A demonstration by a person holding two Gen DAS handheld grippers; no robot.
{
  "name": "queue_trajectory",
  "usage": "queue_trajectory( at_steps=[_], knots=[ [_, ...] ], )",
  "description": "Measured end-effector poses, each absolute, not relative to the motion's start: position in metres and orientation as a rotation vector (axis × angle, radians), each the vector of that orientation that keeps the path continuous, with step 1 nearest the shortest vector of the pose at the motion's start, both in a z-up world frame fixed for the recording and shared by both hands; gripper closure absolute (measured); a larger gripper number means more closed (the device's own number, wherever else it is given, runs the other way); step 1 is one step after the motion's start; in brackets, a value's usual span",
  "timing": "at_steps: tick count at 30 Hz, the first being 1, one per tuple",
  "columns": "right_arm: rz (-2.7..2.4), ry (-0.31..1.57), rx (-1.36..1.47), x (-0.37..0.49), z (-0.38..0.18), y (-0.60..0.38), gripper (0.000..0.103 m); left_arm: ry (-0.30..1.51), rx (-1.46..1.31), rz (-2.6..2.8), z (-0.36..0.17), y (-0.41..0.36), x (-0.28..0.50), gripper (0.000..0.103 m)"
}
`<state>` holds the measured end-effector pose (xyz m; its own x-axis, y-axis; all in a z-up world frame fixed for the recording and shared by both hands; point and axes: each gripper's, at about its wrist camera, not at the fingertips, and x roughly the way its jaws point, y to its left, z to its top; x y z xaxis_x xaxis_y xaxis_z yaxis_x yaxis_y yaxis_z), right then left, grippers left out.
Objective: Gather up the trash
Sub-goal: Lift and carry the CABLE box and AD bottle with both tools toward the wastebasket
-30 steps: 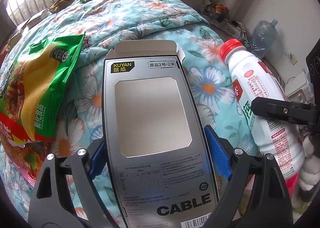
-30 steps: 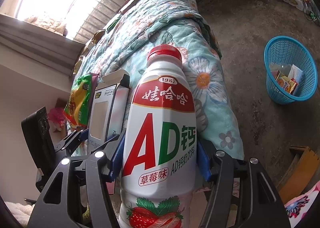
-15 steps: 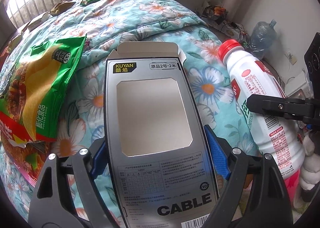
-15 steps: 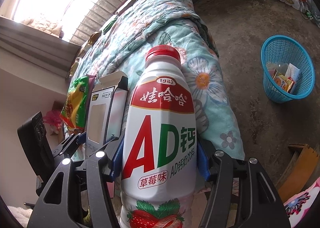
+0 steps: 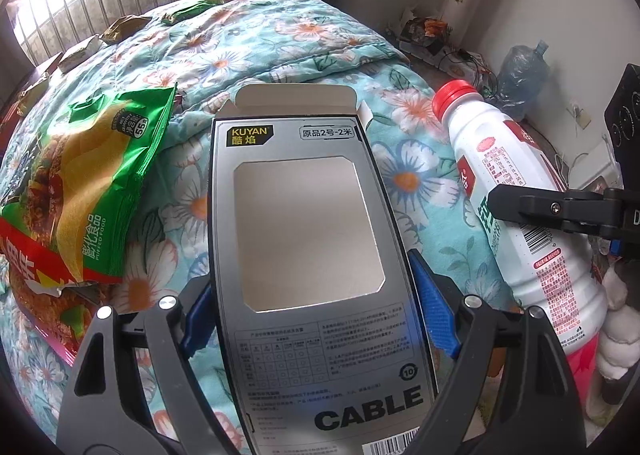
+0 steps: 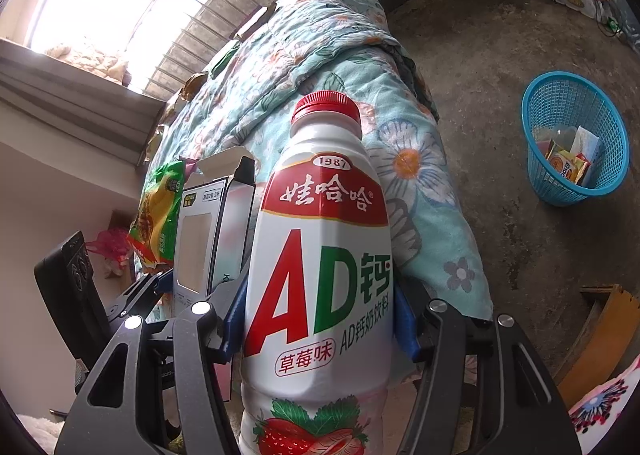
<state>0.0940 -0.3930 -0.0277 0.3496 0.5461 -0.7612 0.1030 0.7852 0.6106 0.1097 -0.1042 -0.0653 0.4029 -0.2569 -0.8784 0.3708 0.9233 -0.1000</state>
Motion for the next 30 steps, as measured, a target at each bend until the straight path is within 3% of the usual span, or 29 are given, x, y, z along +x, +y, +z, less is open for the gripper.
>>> queue_trajectory(
  at_steps=[19,30],
  knots=[
    [0.340,1.106,0.718,0.076,-0.019,-0.417,0.045,1.027,0.167,-0.418,-0.041,-0.119,0.099,0.023],
    [0.107,0.883,0.800,0.047,0.016,-0.525,0.045,0.987,0.191,-0.667,-0.002,-0.195,0.124,0.023]
  ],
)
